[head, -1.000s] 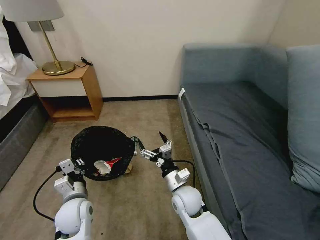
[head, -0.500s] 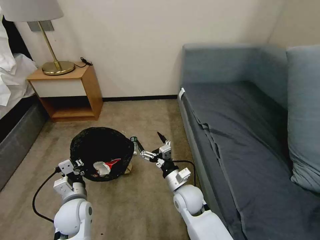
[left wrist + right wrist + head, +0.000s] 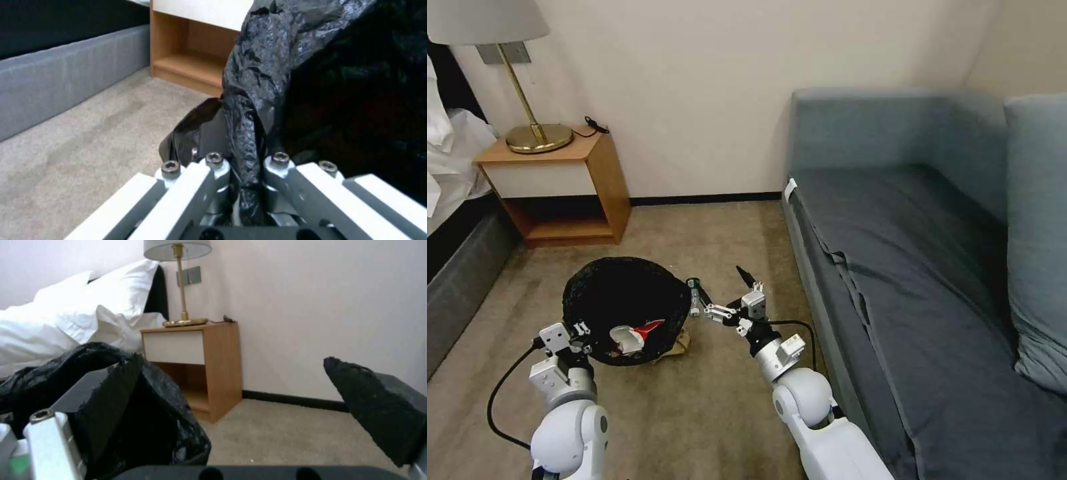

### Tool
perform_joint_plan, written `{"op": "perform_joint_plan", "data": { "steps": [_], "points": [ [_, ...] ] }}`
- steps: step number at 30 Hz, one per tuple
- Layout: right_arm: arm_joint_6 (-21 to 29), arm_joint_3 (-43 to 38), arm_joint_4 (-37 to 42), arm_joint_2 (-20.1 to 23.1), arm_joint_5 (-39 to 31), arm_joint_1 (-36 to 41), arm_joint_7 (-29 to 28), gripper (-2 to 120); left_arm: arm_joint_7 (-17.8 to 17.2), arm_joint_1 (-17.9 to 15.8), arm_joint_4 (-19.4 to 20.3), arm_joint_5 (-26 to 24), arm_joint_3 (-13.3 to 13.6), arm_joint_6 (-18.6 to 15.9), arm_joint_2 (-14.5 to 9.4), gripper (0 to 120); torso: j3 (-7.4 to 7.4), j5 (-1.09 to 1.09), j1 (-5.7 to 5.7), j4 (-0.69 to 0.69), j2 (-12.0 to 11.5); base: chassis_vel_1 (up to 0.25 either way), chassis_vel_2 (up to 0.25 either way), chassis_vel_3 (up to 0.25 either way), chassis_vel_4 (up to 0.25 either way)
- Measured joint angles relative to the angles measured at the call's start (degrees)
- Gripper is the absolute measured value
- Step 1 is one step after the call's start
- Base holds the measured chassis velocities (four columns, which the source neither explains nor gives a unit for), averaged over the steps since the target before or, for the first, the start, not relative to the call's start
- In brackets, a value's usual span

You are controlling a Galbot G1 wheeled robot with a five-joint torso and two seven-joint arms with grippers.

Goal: Pick up the trash bin, then pick up the garbage on the floor and place it into the trash bin.

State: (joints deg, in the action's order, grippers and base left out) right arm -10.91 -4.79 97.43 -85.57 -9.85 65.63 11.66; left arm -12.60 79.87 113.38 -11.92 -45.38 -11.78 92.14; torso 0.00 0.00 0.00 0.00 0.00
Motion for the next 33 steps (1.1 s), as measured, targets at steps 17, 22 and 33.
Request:
{"op": "perform_joint_plan", "data": {
  "steps": [17,22,33],
  "points": [
    [0.12,-0.01,1.23,0.47,0.38,0.96,0.06,100,-0.01,0.93,1.16,-0.13,-0.13,0.0,0.0,4,0.0,0.0,0.0,0.0,0.0,-0.046,0.054,0.04,-0.045],
    [0.12,0.24,1.19,0.37,0.62,1.1,-0.02,100,-0.02,1.16,1.67,-0.4,-0.49,0.0,0.0,4,0.0,0.0,0.0,0.0,0.0,-0.049,0.07,0.06,-0.075],
    [-0.04,0.84,1.35,-0.4,1.72,2.16,-0.2,100,0.09,2.36,3.05,-1.85,-1.42,0.0,0.0,4,0.0,0.0,0.0,0.0,0.0,-0.047,0.05,0.044,-0.048]
  ]
}}
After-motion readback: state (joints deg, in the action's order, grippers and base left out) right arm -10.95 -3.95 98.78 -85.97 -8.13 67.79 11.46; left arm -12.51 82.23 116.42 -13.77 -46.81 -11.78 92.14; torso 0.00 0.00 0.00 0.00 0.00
